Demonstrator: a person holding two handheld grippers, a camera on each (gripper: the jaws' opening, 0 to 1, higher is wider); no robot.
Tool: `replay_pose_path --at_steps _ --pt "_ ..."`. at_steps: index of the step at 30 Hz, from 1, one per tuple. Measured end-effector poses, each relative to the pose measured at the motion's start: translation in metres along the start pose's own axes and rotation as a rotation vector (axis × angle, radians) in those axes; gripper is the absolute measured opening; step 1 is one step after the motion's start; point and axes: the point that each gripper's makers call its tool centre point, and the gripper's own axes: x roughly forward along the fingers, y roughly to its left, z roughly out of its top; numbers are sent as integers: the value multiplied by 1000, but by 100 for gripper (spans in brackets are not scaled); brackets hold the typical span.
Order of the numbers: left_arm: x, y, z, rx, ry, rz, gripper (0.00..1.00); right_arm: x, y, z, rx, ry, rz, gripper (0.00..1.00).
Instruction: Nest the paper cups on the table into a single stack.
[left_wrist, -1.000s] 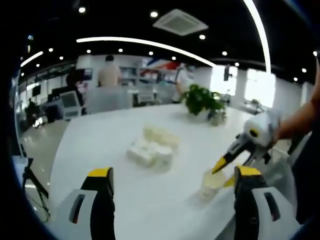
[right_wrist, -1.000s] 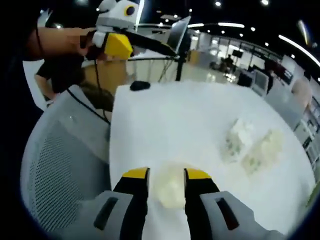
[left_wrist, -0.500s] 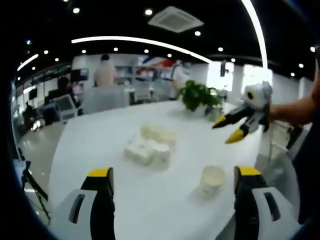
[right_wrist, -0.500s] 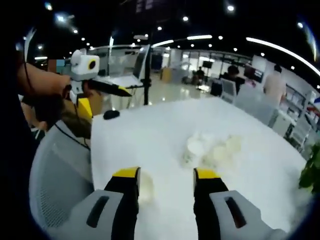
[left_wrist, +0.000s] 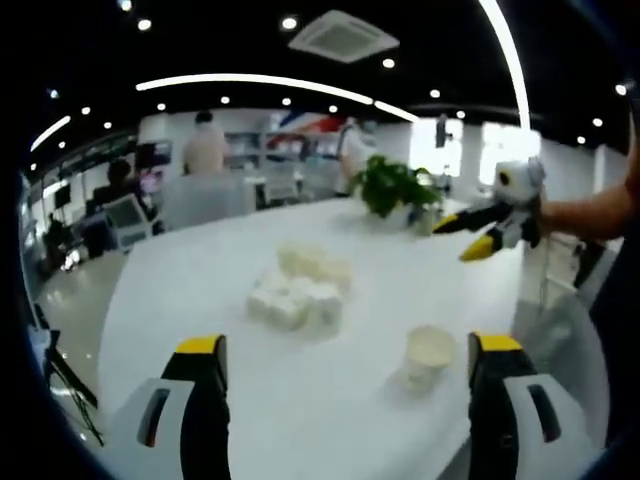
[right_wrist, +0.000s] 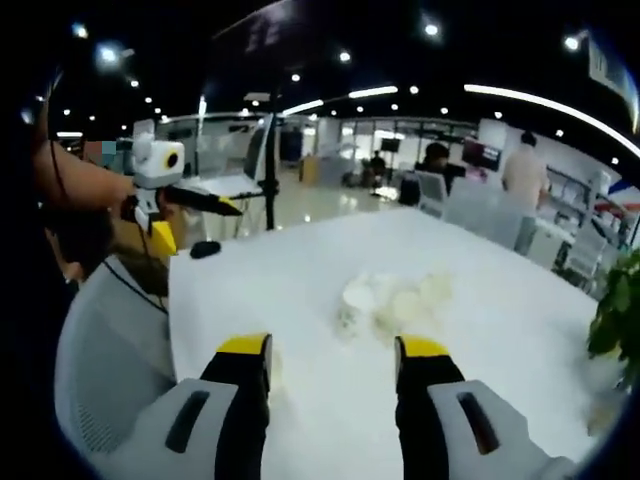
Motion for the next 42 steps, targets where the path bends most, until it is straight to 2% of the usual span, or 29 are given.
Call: replay_pose_path --at_steps 6,9,11,15,19,25,31,42 --pt "1 7 2 -15 -20 21 99 -6 -8 -5 45 -25 -35 56" --pt "3 8 -2 -28 -6 22 99 -8 -15 -9 62 -24 -56 62" --pt "4 8 -9 -64 26 18 99 -10 -18 -11 71 -29 -63 64" --pt "4 8 -9 -45 17 28 99 -14 -23 -18 79 -24 -77 70" --pt "4 12 -8 -38 -4 46 99 -15 -27 -23 72 -23 -88 80" --pt "2 11 -8 -37 -6 47 99 -19 -31 -19 76 -77 -109 100" --pt "2 12 -11 -32 8 53 99 -19 -35 -22 92 -86 -124 100" --pt "2 19 -10 -42 -2 86 99 -13 -40 -25 111 -83 -133 100"
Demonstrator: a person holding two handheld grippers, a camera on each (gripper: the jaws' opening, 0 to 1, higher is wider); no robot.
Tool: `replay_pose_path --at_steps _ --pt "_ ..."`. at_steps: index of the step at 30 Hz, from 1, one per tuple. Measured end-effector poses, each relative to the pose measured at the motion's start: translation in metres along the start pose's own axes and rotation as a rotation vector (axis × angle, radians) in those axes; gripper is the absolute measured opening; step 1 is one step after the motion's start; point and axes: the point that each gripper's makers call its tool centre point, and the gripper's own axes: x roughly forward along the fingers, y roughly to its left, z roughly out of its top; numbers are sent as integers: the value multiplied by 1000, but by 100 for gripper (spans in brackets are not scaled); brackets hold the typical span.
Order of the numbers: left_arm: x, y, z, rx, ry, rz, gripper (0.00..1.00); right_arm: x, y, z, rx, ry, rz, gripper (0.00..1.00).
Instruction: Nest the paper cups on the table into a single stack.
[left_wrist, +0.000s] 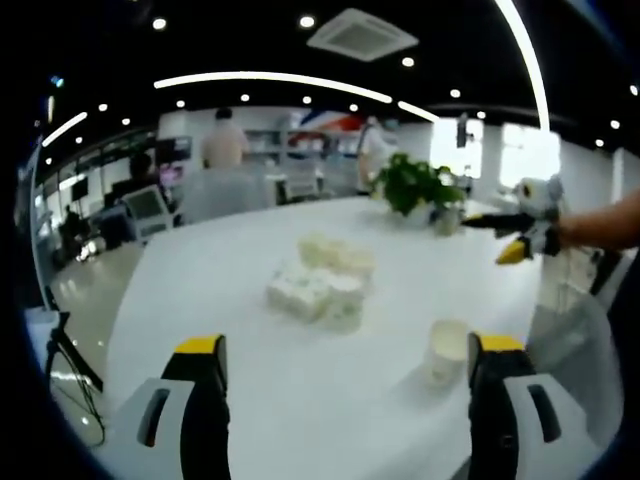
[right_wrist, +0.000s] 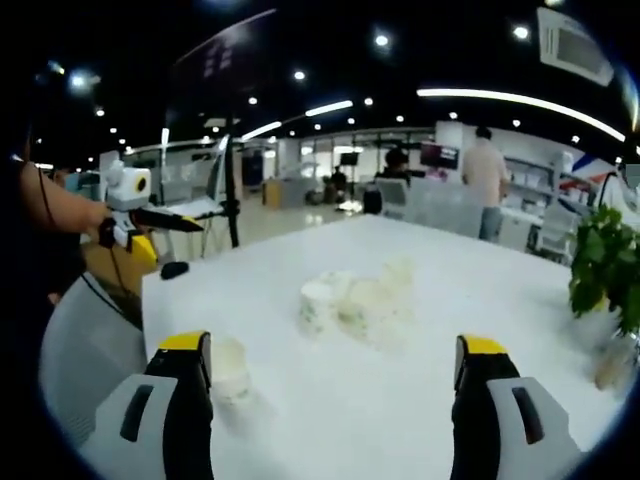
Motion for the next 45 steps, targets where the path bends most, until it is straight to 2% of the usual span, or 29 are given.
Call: replay_pose_path --at_steps 6,15,21,25,28,38,45 --pt "0 -6 0 -3 0 -12 99 13 -4 -2 13 -8 -3 100" --pt "0 -4 -4 -12 8 -7 99 30 -14 -2 17 -19 -7 100" --pt "1 -2 0 -45 -19 -7 99 45 -23 -2 28 -26 -10 99" --pt "3 -2 -5 31 16 -5 99 55 -27 0 37 -46 -11 99" --pt "2 -5 -2 65 -3 -30 99 63 -26 1 36 -53 3 99" --pt "4 1 -5 59 0 -18 99 93 -36 -4 39 -49 -9 94" --pt "2 7 -9 49 31 -4 99 110 -41 -6 43 -41 -12 94"
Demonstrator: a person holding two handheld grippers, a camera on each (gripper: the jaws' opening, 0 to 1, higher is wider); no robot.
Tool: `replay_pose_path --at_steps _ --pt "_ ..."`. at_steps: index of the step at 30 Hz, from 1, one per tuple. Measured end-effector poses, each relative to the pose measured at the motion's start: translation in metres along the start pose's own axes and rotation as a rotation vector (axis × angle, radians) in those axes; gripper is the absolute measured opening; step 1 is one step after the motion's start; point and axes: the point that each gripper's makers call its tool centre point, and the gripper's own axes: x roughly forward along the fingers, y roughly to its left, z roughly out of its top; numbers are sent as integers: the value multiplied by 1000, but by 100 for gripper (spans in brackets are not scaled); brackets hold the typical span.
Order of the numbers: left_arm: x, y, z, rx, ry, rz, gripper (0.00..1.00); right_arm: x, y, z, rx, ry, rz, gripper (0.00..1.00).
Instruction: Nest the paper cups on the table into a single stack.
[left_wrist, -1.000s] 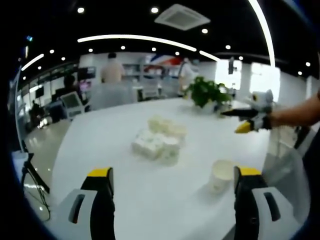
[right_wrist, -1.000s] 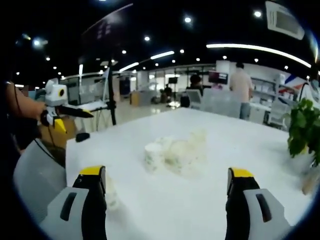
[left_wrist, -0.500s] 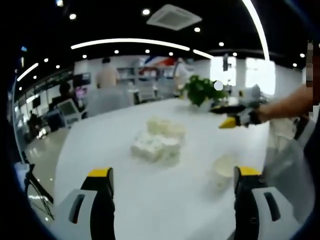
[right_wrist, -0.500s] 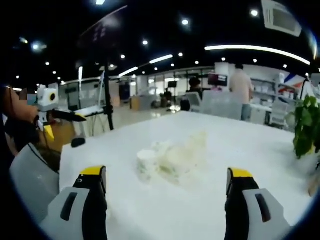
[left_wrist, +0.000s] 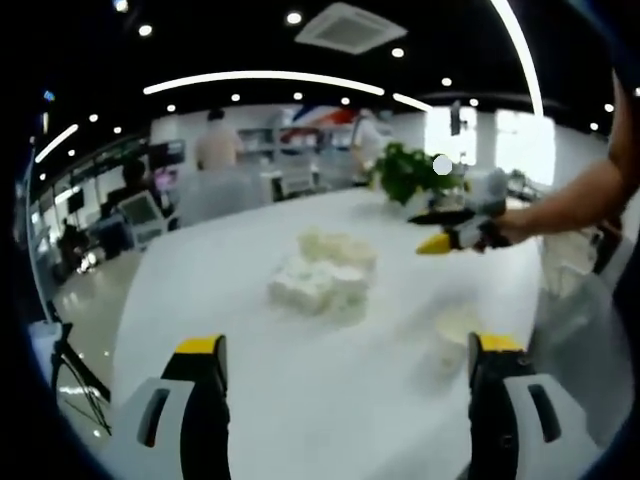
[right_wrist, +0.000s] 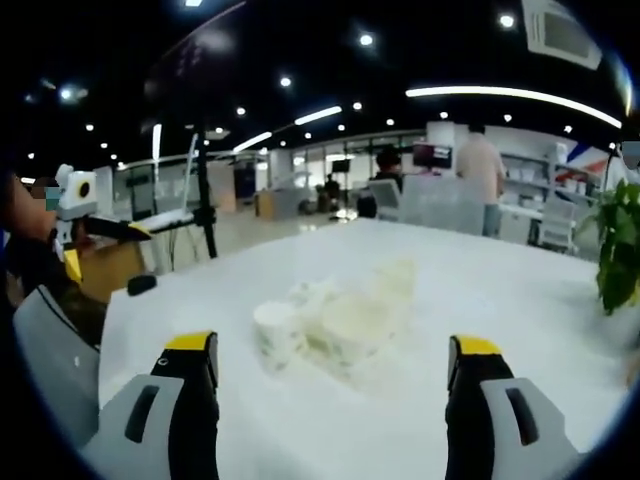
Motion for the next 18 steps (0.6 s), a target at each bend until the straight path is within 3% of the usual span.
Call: replay_pose_path --at_steps 18 --pt "-6 18 -7 -21 13 28 99 38 -21 -8 28 8 -20 93"
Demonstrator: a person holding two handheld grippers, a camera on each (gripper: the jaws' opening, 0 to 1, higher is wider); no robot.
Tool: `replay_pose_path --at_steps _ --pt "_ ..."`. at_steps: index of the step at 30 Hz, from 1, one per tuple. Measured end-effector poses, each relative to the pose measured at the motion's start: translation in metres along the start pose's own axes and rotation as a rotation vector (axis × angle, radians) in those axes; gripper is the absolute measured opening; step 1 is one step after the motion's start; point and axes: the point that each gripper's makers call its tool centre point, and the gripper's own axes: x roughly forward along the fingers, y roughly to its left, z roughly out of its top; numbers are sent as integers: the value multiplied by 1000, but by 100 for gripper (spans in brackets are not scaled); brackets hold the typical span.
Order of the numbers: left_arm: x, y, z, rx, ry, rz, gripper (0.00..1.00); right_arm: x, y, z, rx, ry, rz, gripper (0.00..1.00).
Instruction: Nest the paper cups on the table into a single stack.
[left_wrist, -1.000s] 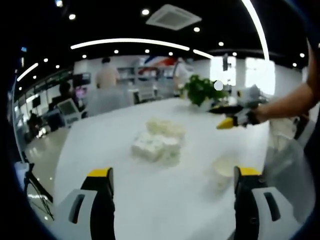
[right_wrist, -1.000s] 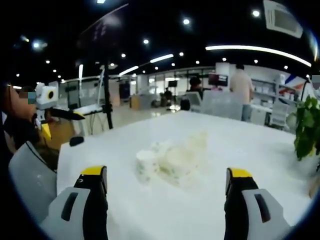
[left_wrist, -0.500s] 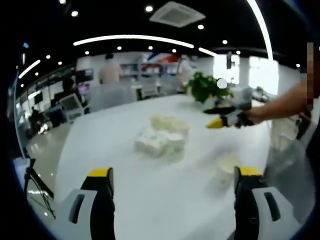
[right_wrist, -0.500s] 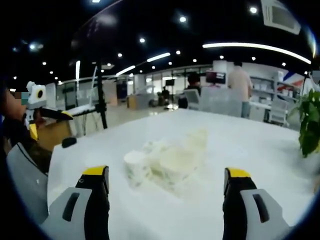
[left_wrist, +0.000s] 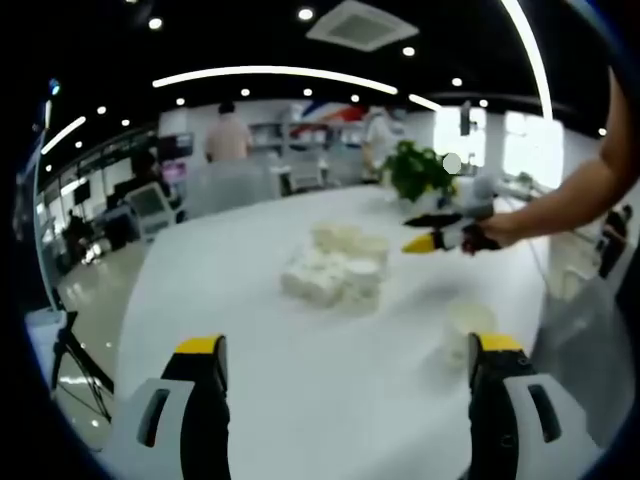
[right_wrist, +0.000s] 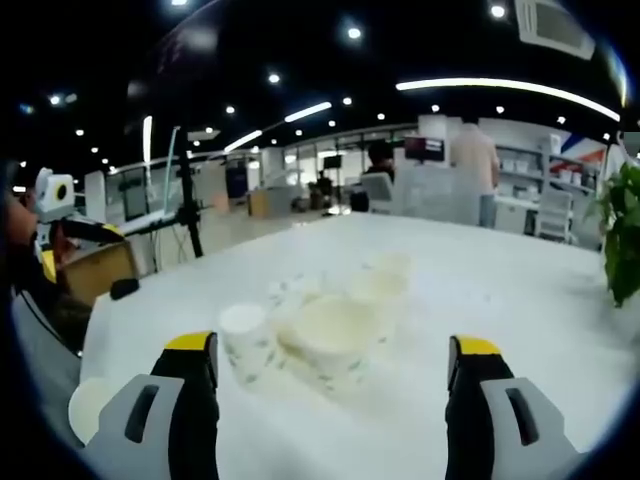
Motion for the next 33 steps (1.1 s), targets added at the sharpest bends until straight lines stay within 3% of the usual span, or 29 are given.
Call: replay_pose_path --at_steps 14,21,33 --pt "-12 6 -7 -19 13 31 99 30 -6 -8 -30 27 11 85" --pt "-9 3 -17 -32 26 23 99 43 -10 -28 -24 85 10 72" --pt "-6 -4 -18 -32 28 4 99 60 -3 -20 -20 58 12 55"
